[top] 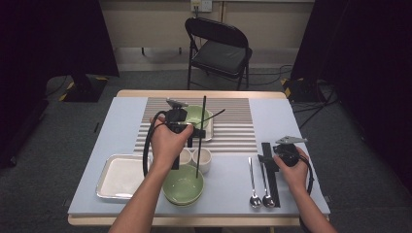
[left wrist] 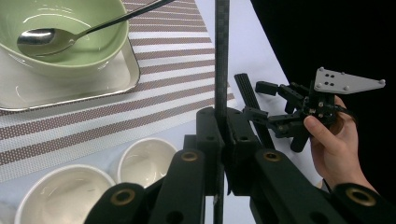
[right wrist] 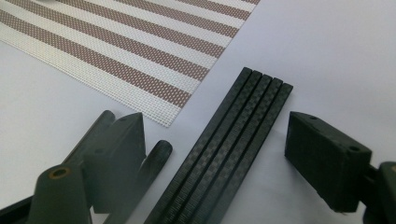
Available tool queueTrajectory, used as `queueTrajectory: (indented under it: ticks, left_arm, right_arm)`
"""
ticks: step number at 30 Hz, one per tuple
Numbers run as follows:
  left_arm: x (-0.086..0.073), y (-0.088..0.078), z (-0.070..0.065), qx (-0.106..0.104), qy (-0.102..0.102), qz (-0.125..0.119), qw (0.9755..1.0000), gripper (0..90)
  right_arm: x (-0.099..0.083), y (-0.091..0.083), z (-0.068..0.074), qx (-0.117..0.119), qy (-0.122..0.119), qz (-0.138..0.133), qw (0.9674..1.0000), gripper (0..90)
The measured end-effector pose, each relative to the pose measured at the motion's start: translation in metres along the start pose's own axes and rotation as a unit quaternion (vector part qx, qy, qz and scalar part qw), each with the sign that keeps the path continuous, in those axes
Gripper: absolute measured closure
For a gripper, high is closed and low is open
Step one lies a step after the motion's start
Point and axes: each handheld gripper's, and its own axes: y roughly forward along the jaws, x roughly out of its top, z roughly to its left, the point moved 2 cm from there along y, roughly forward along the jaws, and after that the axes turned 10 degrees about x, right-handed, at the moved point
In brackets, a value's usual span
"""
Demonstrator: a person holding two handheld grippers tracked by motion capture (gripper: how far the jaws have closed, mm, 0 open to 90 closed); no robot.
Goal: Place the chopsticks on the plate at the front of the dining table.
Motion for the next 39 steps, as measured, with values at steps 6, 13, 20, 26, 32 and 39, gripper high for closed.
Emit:
queueTrajectory:
  ticks: [6,13,20,26,32,39]
  left_arm:
    - [0.001,-0.002,0.002,0.003,-0.002,0.001,1.0,86.1]
    - [0.002,-0.005,0.008,-0.001,-0.007,0.002,1.0,86.1]
    - [0.004,-0.006,0.012,-0.004,-0.019,0.005,0.9998,86.1]
    - [0.008,-0.009,0.017,0.004,-0.019,0.005,0.9998,86.1]
    - [0.011,-0.01,0.022,0.006,-0.027,0.006,0.9996,86.1]
    - [0.015,-0.01,0.027,0.005,-0.031,0.009,0.9995,86.1]
  right_arm:
    - [-0.001,0.001,0.003,-0.004,-0.015,0.007,0.9998,17.9]
    - [-0.002,0.003,0.008,-0.013,-0.032,0.018,0.9993,16.6]
    - [-0.002,0.003,0.007,-0.008,-0.03,0.018,0.9994,16.2]
    - [-0.002,0.003,0.007,-0.008,-0.03,0.018,0.9994,16.1]
    - [-0.002,0.003,0.007,-0.008,-0.03,0.018,0.9994,16.1]
    - [-0.002,0.004,0.007,-0.008,-0.03,0.018,0.9994,16.1]
